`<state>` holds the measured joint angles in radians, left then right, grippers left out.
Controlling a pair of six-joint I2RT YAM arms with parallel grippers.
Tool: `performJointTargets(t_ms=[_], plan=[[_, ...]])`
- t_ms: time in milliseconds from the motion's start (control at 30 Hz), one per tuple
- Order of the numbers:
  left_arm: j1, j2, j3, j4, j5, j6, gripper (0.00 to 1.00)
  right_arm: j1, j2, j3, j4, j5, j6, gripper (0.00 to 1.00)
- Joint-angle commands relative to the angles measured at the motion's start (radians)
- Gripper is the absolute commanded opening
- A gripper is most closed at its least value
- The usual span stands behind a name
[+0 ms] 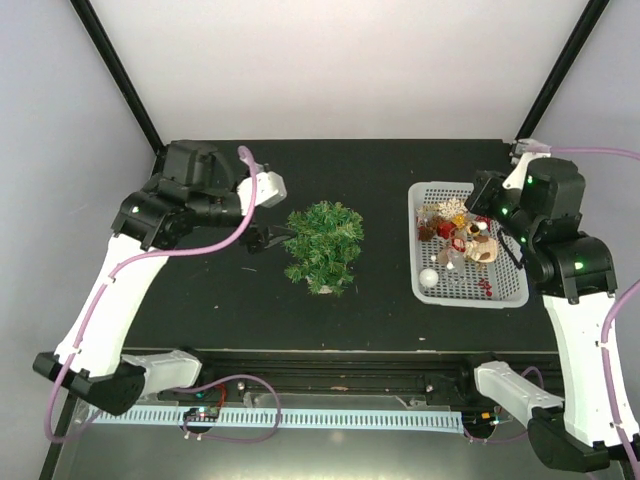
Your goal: Decorate the small christmas tree
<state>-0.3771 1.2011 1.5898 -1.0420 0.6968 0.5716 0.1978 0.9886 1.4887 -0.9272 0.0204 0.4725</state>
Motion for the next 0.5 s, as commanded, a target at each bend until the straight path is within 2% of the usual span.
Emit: performJointTargets(t_ms=[0,133,467], plan=[[-0.103,0.055,0.079,0.009,-0.055,-0.026,0.92,0.018,0.019,0.088,-0.025,-0.055,-0.016,0.01],[-0.172,0.121,0.117,0.082,-0.062,-0.069,0.97,0.021,0.031,0.158,-0.027,-0.075,-0.018,0.01],[-0.219,0.246,0.23,0.277,0.037,-0.21,0.98,0.021,0.079,0.358,-0.014,-0.23,0.037,0.01]])
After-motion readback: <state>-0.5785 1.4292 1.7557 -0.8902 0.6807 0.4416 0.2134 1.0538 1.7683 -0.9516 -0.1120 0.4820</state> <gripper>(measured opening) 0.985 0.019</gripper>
